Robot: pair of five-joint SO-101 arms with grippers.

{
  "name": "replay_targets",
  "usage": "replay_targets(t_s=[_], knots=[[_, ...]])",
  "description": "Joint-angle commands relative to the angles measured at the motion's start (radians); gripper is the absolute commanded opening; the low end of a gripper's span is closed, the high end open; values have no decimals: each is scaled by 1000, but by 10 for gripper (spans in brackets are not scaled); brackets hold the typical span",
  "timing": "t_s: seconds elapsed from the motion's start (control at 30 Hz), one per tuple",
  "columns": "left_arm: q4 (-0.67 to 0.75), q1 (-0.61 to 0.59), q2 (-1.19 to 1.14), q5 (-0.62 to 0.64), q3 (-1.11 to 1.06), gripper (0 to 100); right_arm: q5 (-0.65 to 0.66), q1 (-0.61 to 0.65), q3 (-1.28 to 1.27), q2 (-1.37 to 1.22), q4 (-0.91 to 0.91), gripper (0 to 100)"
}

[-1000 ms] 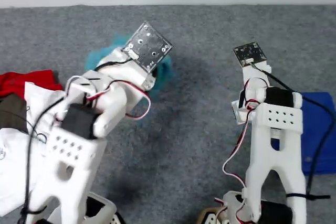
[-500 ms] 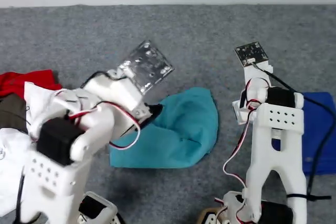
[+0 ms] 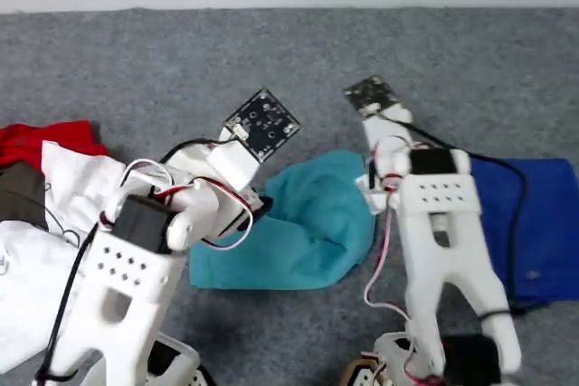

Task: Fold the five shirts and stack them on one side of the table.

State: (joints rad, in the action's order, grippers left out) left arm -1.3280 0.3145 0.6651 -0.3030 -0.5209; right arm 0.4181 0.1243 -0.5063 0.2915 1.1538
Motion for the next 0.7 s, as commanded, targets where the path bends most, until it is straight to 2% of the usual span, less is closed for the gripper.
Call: replay_targets(t_s=[0.0,0.23,0.4,0.5,0.57,0.67], knots=[[118,-97,12,-5,-96,215,-8,62,158,-147,-15,226],[130,-199,14,-6,-157,215,-6,222,707,-671,194,226],[130,-213,18,-6,-183,215,3,237,1079,-1050,343,224],[130,-213,18,-6,-186,215,92,236,1278,-1233,487,214],[130,-213,18,-6,-188,215,118,236,1410,-1333,572,157],[132,-213,15,-6,-193,215,115,229,1606,-1442,647,0]])
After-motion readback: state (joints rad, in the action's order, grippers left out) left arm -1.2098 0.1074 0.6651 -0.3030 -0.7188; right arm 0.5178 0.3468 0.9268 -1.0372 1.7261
